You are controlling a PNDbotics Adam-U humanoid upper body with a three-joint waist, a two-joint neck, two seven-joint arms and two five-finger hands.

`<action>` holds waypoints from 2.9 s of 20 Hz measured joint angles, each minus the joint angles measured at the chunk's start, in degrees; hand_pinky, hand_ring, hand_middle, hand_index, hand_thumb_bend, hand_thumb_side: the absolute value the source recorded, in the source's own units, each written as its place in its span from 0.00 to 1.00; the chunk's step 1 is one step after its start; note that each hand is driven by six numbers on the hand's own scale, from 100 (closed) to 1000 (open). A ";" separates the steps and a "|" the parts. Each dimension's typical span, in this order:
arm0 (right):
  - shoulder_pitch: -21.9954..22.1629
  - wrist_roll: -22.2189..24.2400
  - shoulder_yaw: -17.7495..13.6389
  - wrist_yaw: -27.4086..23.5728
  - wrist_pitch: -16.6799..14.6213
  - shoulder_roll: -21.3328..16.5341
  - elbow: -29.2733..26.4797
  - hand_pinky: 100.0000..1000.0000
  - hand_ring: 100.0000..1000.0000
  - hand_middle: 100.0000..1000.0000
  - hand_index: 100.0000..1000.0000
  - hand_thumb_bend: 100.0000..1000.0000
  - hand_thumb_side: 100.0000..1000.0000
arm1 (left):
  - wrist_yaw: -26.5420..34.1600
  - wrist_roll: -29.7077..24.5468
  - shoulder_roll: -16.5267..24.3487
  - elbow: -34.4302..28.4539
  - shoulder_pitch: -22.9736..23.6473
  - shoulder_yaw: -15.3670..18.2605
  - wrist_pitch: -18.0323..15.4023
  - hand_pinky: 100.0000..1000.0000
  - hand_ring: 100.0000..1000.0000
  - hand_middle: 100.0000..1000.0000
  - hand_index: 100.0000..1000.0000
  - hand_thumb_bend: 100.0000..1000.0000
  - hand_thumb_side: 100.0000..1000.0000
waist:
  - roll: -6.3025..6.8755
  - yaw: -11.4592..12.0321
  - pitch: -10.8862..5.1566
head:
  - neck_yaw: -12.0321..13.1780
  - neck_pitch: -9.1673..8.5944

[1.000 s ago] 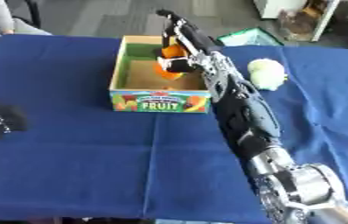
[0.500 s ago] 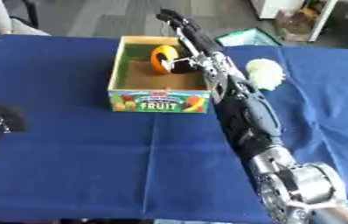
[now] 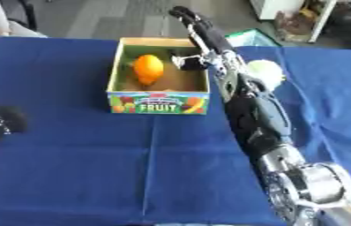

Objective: Pick up objects on the table and place them in the box.

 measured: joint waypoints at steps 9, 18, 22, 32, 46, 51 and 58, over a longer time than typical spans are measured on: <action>0.46 -0.77 -1.19 -3.83 4.32 -7.18 4.02 1.00 0.95 0.92 0.93 0.13 0.00 | -0.18 0.11 0.00 0.00 0.35 0.21 -0.09 0.66 0.64 0.57 0.67 0.00 0.71 | -0.17 -0.70 -0.12 | 0.47 0.00; 1.52 -2.62 -0.51 -6.37 7.77 -11.82 11.12 1.00 0.94 0.90 0.91 0.08 0.07 | -0.64 0.14 0.00 0.00 0.42 0.35 -0.12 0.66 0.64 0.58 0.67 0.00 0.72 | -0.23 -0.56 0.57 | 0.39 0.00; 1.95 -4.60 1.11 -7.40 8.77 -13.10 15.56 1.00 0.94 0.90 0.91 0.09 0.10 | -0.69 0.14 0.01 0.00 0.43 0.35 -0.12 0.66 0.64 0.58 0.67 0.00 0.72 | -0.19 -0.49 0.80 | 0.35 0.00; 1.84 -13.77 7.21 -8.32 11.64 -14.56 26.42 0.97 0.92 0.89 0.91 0.06 0.22 | -1.13 0.04 0.01 -0.02 0.43 0.35 -0.22 0.66 0.64 0.58 0.67 0.00 0.73 | -0.03 -0.11 1.43 | -0.08 0.00; -0.10 -19.05 11.94 -10.77 13.39 -14.16 31.80 0.58 0.28 0.40 0.52 0.00 0.02 | -1.14 -0.15 0.01 -0.05 0.42 0.34 -0.41 0.66 0.64 0.58 0.67 0.00 0.73 | 0.24 0.29 1.31 | -0.34 0.00; 0.26 -21.62 11.50 -10.84 12.72 -14.00 30.92 0.50 0.16 0.30 0.42 0.00 0.00 | -1.14 -0.16 0.01 -0.09 0.42 0.34 -0.42 0.67 0.64 0.58 0.67 0.00 0.73 | 0.43 0.19 1.25 | -0.42 0.00; 1.10 -22.81 9.01 -11.30 11.57 -13.47 27.43 0.40 0.05 0.15 0.27 0.00 0.02 | -1.13 -0.16 0.01 -0.23 0.43 0.34 -0.42 0.67 0.64 0.58 0.67 0.00 0.72 | 0.63 -0.21 1.22 | -0.52 0.00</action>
